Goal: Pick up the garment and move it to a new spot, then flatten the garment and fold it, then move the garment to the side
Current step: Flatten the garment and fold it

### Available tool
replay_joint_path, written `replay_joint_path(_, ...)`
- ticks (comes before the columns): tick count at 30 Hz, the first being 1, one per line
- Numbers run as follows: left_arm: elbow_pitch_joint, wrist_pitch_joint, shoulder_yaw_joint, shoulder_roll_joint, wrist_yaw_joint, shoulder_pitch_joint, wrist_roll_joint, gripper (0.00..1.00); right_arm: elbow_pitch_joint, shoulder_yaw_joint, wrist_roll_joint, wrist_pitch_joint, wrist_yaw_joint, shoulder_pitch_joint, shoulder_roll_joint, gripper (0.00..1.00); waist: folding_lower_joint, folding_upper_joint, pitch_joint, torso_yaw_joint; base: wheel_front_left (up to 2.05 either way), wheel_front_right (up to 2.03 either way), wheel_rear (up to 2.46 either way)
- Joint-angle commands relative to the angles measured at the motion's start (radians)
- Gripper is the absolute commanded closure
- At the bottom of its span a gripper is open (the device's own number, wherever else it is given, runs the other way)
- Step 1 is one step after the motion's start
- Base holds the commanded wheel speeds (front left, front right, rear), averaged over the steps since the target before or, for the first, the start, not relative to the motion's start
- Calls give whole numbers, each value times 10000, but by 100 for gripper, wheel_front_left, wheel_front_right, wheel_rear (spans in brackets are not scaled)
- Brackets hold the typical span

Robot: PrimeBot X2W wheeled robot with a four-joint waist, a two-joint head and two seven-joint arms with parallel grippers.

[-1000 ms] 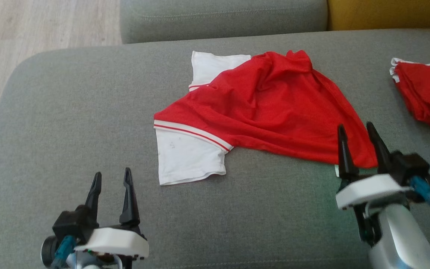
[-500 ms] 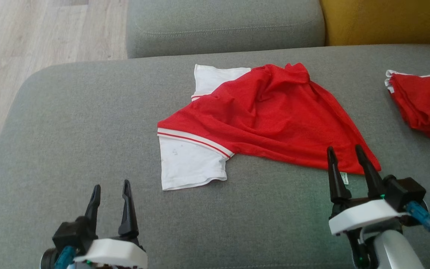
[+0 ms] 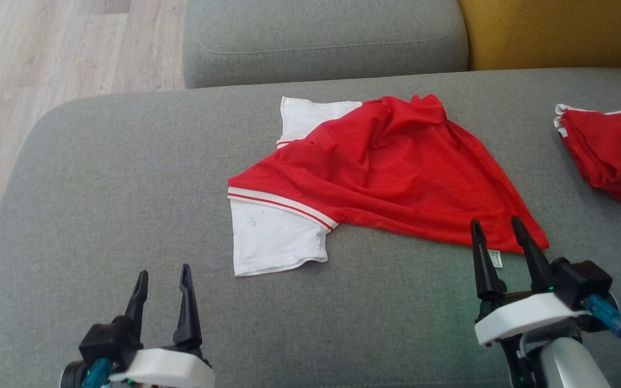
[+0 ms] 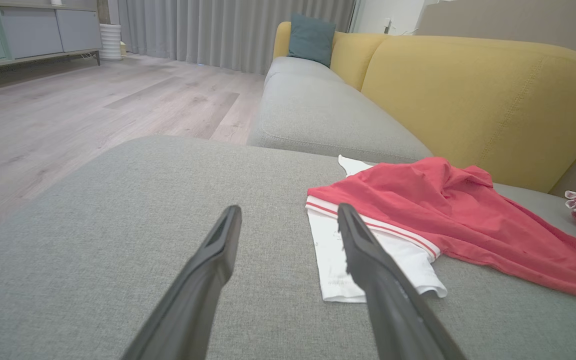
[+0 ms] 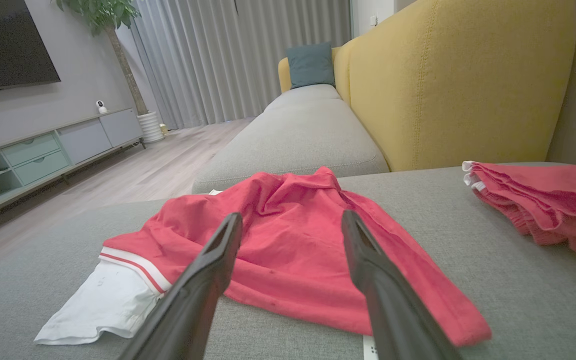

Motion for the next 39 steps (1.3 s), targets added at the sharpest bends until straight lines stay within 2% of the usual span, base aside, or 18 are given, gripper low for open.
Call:
replay_joint_path(1, -285, -122, 311, -22, -36, -244, 113, 0, -383, 207, -59, -5, 63, -192, -17, 0, 0, -1, -4, 1, 0, 0, 0)
replay_joint_path(10, -285, -122, 273, -22, -48, -248, 163, 0, -408, 176, -127, 54, 63, -159, -17, 0, 0, -1, 8, 1, 0, 0, 0)
replay_joint_path(14, -151, -122, 202, -22, -234, -347, 145, 0, -410, 169, -139, 79, 63, -178, -17, 0, 0, -1, 56, -16, 0, 0, 0)
replay_joint_path(18, 489, 5, 14, 8, -497, -687, 158, 0, -377, 192, -156, 110, 63, -242, -17, 0, 0, -1, 142, -74, 0, 0, 0)
replay_joint_path(23, 1485, 844, -235, 1, -673, -1383, -117, 0, -407, 244, -148, 149, 63, -357, -17, 0, 0, -1, 409, -231, 0, 0, 0)
replay_joint_path(32, 2583, 1975, -567, -18, -350, -2629, -1056, 0, -457, 183, -139, 53, 63, -643, -16, 0, 0, -1, 1134, -624, 0, 0, 0)
replay_joint_path(39, 3245, 2312, -826, -20, -95, -3280, -1596, 0, -369, 114, -100, -91, 63, -873, -16, 0, 0, -1, 1586, -902, 0, 0, 0)
